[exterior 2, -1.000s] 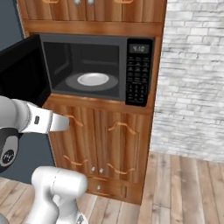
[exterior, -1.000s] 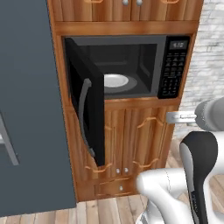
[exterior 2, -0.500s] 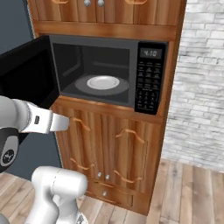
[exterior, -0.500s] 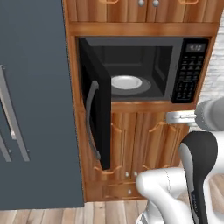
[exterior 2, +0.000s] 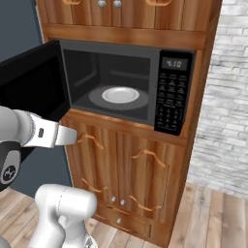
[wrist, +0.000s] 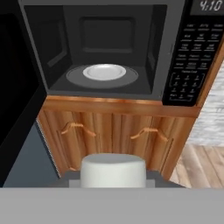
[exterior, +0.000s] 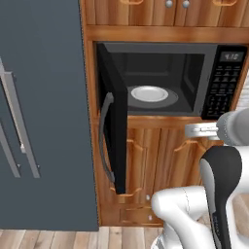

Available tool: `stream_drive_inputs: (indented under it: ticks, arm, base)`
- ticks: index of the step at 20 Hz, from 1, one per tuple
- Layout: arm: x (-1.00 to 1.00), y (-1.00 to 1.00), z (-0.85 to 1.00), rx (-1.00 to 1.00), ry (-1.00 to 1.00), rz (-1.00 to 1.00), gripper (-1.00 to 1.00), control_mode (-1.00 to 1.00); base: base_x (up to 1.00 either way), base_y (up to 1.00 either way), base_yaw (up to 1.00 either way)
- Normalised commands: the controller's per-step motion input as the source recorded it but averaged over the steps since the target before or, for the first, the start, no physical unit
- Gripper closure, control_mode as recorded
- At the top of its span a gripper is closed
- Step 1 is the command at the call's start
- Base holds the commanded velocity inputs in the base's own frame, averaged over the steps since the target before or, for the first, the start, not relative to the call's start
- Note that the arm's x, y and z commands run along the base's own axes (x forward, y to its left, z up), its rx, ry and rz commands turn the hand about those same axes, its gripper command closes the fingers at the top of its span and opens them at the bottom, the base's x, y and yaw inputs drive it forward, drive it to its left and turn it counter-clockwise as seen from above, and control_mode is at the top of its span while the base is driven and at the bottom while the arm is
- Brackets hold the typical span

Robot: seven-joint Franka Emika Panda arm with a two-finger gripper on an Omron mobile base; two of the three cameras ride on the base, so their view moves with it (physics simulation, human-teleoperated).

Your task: Pick the marshmallow from the counter and place it in the microwave. Then turn on the microwave.

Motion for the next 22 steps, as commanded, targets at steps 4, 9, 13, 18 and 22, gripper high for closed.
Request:
stream_drive_inputs:
  ticks: [4, 9, 13, 18, 22]
  arm:
    - [0.00, 0.00, 0.00, 0.00, 0.00, 0.00, 1.00, 1.00]
    - [0.00, 0.00, 0.00, 0.00, 0.00, 0.00, 1.00, 1.00]
    - [0.00, 0.00, 0.00, 0.00, 0.00, 0.00, 1.00, 1.00]
    - [0.00, 0.00, 0.00, 0.00, 0.00, 0.00, 1.00, 1.00]
    - [0.00, 0.00, 0.00, 0.00, 0.00, 0.00, 1.00, 1.00]
  base:
    - [0.30, -0.32, 0.14]
    - [0.32, -0.37, 0.14]
    - [0.27, -0.39, 0.14]
    - [0.14, -0.37, 0.13]
    - [0.07, -0.25, 0.12]
